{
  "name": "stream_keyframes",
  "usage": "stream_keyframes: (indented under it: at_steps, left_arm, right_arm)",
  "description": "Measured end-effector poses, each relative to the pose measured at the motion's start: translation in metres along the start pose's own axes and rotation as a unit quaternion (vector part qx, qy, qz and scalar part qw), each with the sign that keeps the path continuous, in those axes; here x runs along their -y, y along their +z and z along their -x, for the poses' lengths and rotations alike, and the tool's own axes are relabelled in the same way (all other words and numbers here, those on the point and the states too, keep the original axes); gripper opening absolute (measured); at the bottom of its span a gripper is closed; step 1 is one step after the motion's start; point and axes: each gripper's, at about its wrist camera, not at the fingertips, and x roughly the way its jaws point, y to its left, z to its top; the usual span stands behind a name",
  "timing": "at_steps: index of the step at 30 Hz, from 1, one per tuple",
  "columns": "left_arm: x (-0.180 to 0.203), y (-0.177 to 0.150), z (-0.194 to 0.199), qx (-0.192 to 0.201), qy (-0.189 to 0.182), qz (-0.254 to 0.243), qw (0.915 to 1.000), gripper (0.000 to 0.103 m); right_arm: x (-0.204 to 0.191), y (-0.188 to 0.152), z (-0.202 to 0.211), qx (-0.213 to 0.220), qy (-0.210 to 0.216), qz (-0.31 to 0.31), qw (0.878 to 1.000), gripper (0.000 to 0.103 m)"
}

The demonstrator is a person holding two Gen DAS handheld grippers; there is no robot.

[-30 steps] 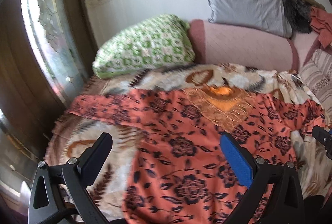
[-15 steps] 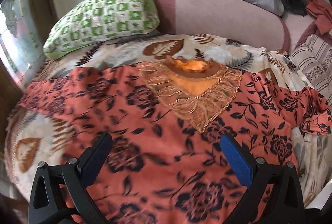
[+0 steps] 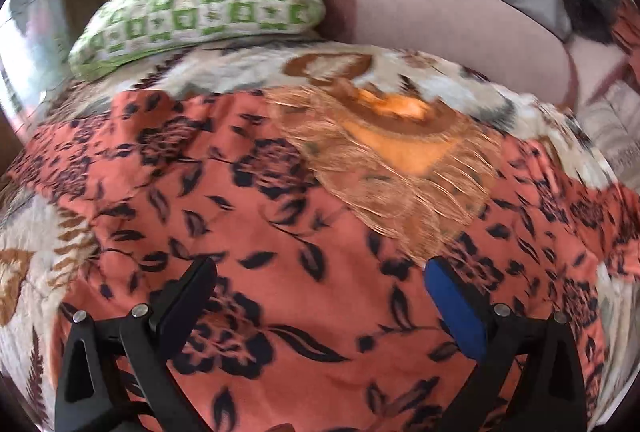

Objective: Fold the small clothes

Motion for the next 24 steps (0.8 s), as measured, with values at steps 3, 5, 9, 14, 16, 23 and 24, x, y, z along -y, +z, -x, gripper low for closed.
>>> stream_keyframes:
  at_steps: [3, 5, 9, 14, 16, 23, 24]
  left_arm:
    - [-0.011, 0.005, 0.001, 0.003, 0.001, 0.022, 0.9998, 0.103]
    - [-0.017, 0.010, 0.006, 0.016, 0.008, 0.033, 0.9993, 0.103]
    - [-0.031, 0.016, 0.017, 0.041, 0.040, 0.037, 0.9977, 0.103]
    - [-0.054, 0.022, 0.023, 0.050, 0.073, 0.048, 0.9949, 0.103]
    - [-0.065, 0.024, 0.025, 0.051, 0.083, 0.060, 0.9934, 0.103]
    - [-0.104, 0.028, 0.027, 0.062, 0.117, 0.105, 0.9856, 0.103]
    - [-0.109, 0.029, 0.026, 0.061, 0.119, 0.113, 0.9845, 0.103]
  right_arm:
    - [0.003, 0.000, -0.019, -0.047, 0.012, -0.016, 0.999, 0.015]
    - [-0.006, 0.000, -0.018, -0.056, 0.017, -0.010, 0.998, 0.010]
    - [-0.056, 0.003, 0.010, -0.051, 0.090, 0.032, 0.994, 0.009]
    - [-0.150, 0.003, 0.042, -0.065, 0.216, 0.074, 0.971, 0.009]
    - [-0.187, -0.002, 0.045, -0.073, 0.253, 0.087, 0.961, 0.009]
    - [-0.300, -0.056, -0.001, -0.134, 0.309, 0.109, 0.935, 0.009]
    - [-0.308, -0.066, -0.014, -0.145, 0.307, 0.107, 0.934, 0.009]
